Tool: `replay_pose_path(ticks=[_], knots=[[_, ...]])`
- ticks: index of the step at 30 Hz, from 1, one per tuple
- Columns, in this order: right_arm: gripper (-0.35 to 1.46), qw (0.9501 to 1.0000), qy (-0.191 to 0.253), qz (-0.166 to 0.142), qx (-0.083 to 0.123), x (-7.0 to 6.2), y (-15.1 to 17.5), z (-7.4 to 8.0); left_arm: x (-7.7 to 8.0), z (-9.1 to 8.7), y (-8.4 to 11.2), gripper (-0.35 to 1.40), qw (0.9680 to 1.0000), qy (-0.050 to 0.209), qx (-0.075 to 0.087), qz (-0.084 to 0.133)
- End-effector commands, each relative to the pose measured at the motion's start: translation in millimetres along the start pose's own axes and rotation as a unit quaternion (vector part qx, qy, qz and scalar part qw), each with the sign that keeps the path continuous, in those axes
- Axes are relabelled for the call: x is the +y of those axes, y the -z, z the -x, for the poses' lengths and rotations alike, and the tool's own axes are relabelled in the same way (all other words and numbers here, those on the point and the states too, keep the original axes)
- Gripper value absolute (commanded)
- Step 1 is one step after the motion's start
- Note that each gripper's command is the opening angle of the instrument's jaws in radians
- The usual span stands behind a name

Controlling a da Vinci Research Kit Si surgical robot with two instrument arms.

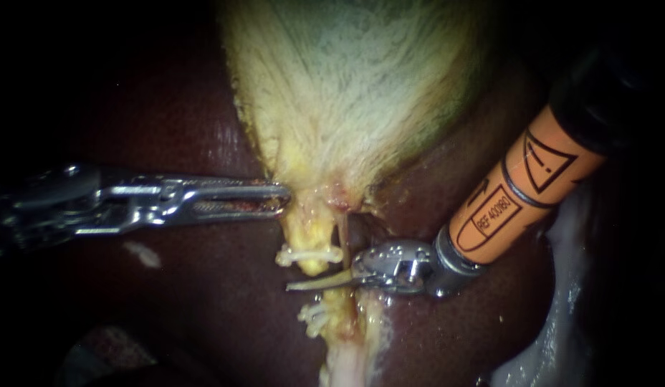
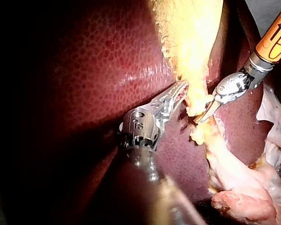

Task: Go back from the cut left tube

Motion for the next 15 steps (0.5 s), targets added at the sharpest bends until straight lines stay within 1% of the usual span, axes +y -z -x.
replay_pose_path(ticks=[1,9,10,12,15], knots=[[-0.35,1.0,-0.001,-0.001,0.0,-0.1,0.0,0.0,0.0,0.0,0.0,-0.35,1.0,0.0,0.0,0.0],[-0.35,1.0,-0.003,-0.002,0.0,-0.1,-0.1,0.0,0.2,0.0,0.0,-0.35,1.0,0.0,0.0,0.0],[-0.27,1.0,-0.003,-0.002,-0.001,-0.1,-0.1,0.0,0.2,0.0,-0.1,-0.35,1.0,0.0,0.0,-0.001],[0.02,1.0,-0.003,-0.002,-0.002,-0.2,-0.1,0.0,0.2,0.0,-0.1,-0.35,1.0,0.0,0.0,-0.001],[0.27,1.0,-0.003,-0.002,-0.002,-0.3,-0.1,0.0,0.3,0.0,-0.1,-0.35,1.0,0.0,0.0,-0.001]])
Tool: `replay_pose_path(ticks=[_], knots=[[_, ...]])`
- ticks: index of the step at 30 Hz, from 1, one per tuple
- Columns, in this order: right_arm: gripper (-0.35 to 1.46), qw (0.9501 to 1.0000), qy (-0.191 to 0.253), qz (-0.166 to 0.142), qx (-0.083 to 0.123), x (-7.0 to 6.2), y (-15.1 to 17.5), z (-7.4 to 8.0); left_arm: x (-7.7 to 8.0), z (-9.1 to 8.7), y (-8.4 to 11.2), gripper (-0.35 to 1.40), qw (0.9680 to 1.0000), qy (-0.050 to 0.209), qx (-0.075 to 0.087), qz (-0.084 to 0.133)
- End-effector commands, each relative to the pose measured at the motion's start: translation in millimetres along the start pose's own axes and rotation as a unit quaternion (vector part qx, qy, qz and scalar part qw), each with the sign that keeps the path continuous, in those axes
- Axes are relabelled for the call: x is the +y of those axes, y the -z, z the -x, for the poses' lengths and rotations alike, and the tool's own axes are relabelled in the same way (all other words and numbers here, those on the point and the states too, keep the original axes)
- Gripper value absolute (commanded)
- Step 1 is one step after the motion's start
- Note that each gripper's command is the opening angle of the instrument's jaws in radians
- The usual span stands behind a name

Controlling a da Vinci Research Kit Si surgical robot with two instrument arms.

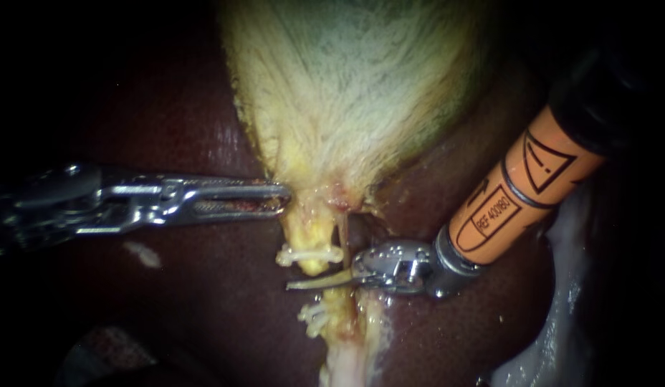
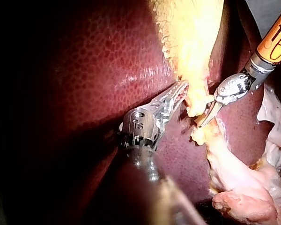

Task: Go back from the cut left tube

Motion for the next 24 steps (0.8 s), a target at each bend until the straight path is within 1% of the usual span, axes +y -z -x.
replay_pose_path(ticks=[1,3,6,12,17,19,21,24], knots=[[0.34,1.0,0.001,0.0,0.001,0.0,0.0,-0.1,0.0,0.0,0.0,-0.35,1.0,0.0,0.0,0.0],[0.49,1.0,0.001,0.001,0.001,0.0,0.0,-0.1,0.1,0.0,0.0,-0.35,1.0,0.0,0.0,0.0],[0.63,1.0,0.001,0.003,0.002,0.0,0.0,-0.1,0.1,0.0,0.0,-0.35,1.0,0.0,0.0,0.0],[0.69,1.0,0.001,0.003,0.002,0.0,0.0,-0.1,0.1,0.0,0.1,-0.35,1.0,0.0,0.0,0.0],[0.69,1.0,0.001,0.003,0.001,-0.3,0.0,-0.1,0.1,0.0,0.1,-0.35,1.0,0.0,0.0,0.0],[0.69,1.0,0.002,0.002,0.001,-0.6,0.1,0.0,0.2,0.0,0.1,-0.35,1.0,0.0,0.0,-0.001],[0.73,1.0,0.002,0.0,0.001,-1.2,0.1,-0.1,0.3,0.0,0.1,-0.35,1.0,0.0,0.0,-0.001],[0.74,1.0,0.003,-0.002,0.0,-2.4,0.3,-0.3,0.5,0.0,0.1,-0.35,1.0,0.0,0.001,-0.001]])
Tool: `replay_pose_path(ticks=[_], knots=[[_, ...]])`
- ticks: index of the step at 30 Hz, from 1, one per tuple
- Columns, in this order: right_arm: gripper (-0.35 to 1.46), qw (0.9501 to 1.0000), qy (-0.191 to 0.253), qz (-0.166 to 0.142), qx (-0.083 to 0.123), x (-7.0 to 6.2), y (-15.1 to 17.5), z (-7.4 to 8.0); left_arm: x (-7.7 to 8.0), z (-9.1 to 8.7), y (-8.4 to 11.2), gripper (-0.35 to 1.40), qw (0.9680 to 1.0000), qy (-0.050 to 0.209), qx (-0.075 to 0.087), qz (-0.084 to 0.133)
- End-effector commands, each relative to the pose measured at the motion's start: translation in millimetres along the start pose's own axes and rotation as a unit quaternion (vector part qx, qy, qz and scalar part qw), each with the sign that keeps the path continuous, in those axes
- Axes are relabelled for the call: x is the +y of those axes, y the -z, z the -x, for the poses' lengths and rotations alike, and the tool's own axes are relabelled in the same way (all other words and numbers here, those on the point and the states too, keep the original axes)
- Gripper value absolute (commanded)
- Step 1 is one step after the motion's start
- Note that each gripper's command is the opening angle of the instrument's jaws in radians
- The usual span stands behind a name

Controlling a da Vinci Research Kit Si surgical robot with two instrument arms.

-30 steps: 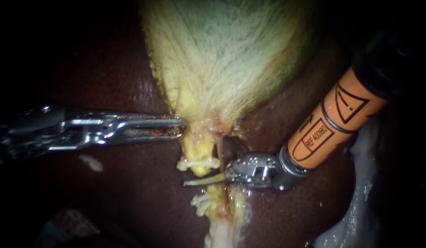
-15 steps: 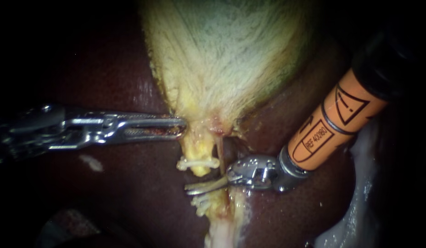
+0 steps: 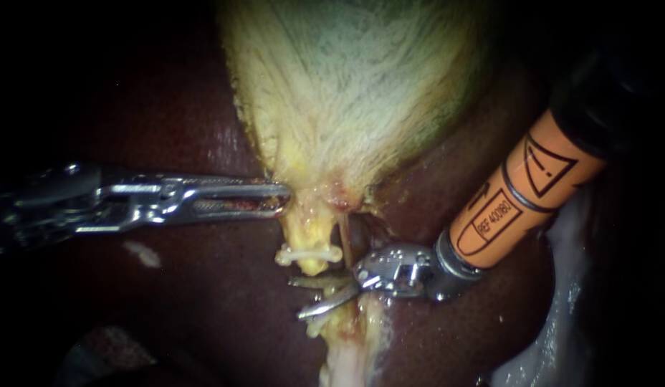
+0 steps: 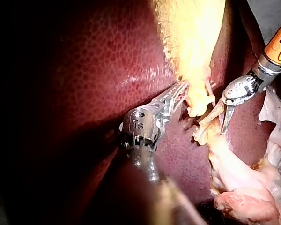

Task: Go back from the cut left tube

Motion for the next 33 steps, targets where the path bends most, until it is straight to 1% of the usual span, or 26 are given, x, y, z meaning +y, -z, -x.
replay_pose_path(ticks=[1,3,4,6,8,11,16,18,19,21,24,28,31,33], knots=[[0.76,1.0,0.001,0.001,0.0,-0.3,0.1,-0.1,0.1,0.0,0.0,-0.35,1.0,0.0,0.0,0.0],[0.86,1.0,0.0,0.009,0.004,-0.9,0.6,-0.4,0.2,0.0,0.0,-0.35,1.0,0.0,0.0,0.0],[0.89,0.9998,0.009,0.015,0.006,-1.1,0.9,-0.5,0.2,0.0,0.0,-0.35,1.0,0.0,0.0,0.0],[1.03,0.9988,0.034,0.033,0.012,-1.3,1.8,-0.8,0.2,0.0,0.0,-0.35,1.0,0.0,0.0,0.0],[1.13,0.9967,0.057,0.054,0.017,-1.5,3.1,-1.0,0.2,0.0,0.0,-0.35,1.0,0.0,0.0,0.0],[1.21,0.9932,0.082,0.079,0.021,-1.6,4.8,-1.1,0.2,0.0,0.0,-0.35,1.0,0.0,0.0,0.0],[1.3,0.984,0.131,0.119,0.021,-1.8,8.4,-1.7,0.2,0.0,0.0,-0.35,1.0,0.0,0.0,-0.001],[1.3,0.9788,0.157,0.13,0.018,-1.9,9.8,-1.9,0.2,0.0,0.0,-0.35,1.0,0.0,0.0,-0.001],[1.3,0.9754,0.171,0.139,0.015,-1.9,10.7,-2.1,0.2,0.0,0.0,-0.35,1.0,0.0,0.0,-0.001],[1.3,0.9713,0.183,0.151,0.012,-2.0,12.2,-2.5,0.2,0.0,0.0,-0.35,1.0,0.0,0.0,-0.001],[1.3,0.9628,0.209,0.172,0.005,-2.0,14.6,-3.2,0.3,0.0,0.0,-0.35,1.0,0.0,0.0,-0.001],[1.35,0.9527,0.236,0.191,-0.004,-2.0,17.1,-4.0,0.3,0.0,0.0,-0.35,1.0,0.0,0.0,-0.001],[1.36,0.9465,0.251,0.202,-0.008,-2.0,18.6,-4.5,0.3,0.0,0.0,-0.35,1.0,0.0,0.0,-0.001],[1.38,0.9451,0.252,0.207,-0.008,-2.1,19.2,-4.7,0.3,0.0,0.0,-0.35,1.0,0.0,0.0,-0.001]])
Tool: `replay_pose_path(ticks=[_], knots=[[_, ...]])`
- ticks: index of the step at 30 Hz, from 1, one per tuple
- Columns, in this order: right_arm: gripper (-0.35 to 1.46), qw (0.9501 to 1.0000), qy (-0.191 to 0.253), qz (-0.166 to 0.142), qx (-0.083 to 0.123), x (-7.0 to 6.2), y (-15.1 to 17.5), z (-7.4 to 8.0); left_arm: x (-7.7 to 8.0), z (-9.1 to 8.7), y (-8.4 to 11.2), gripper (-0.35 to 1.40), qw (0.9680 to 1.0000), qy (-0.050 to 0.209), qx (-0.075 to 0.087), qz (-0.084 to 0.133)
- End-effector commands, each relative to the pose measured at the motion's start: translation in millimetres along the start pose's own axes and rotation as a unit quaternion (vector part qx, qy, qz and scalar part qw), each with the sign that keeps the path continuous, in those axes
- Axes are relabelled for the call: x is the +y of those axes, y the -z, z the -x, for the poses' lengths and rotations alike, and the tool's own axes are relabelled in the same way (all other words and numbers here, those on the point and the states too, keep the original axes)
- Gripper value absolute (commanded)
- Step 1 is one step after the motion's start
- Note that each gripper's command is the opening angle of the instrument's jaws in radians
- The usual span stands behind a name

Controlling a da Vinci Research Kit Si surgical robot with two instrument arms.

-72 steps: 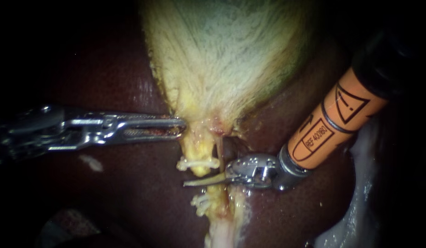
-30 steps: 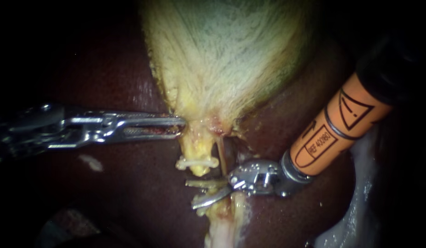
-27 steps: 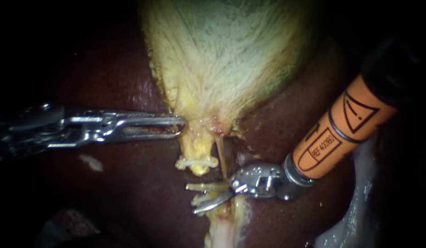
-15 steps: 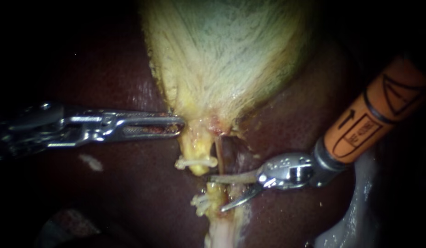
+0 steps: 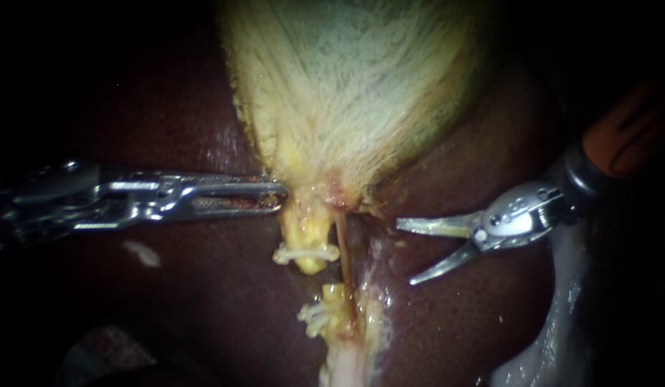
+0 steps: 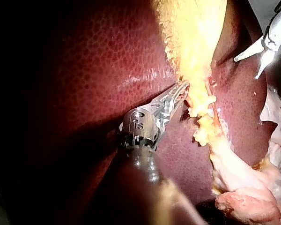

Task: Go back from the cut left tube

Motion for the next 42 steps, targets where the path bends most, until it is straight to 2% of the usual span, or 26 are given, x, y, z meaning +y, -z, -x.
replay_pose_path(ticks=[1,5,10,12,19,22,42], knots=[[1.38,1.0,0.002,0.005,-0.001,0.1,0.2,0.0,0.0,0.0,0.0,-0.35,1.0,0.0,0.0,0.0],[1.43,0.9997,0.005,0.021,-0.01,0.1,0.3,0.0,0.0,0.0,-0.1,-0.35,1.0,0.0,0.0,0.0],[1.43,0.9997,0.005,0.021,-0.01,0.0,0.3,0.0,-0.1,-0.3,-0.5,-0.35,1.0,-0.001,-0.001,0.002],[1.43,0.9997,0.005,0.021,-0.01,0.0,0.3,0.0,-0.2,-0.9,-1.0,-0.35,1.0,-0.005,-0.002,0.0],[1.43,0.9997,0.005,0.021,-0.01,0.0,0.3,0.0,-1.2,-3.9,-4.3,-0.35,0.9998,-0.001,0.019,-0.011],[1.43,0.9997,0.008,0.021,-0.011,0.0,0.4,0.1,-1.8,-4.4,-5.0,-0.35,0.9997,-0.004,0.022,-0.013],[1.43,0.9997,0.011,0.02,-0.01,0.0,0.7,0.3,-2.0,-4.4,-5.2,-0.35,0.9996,-0.002,0.022,-0.015]])
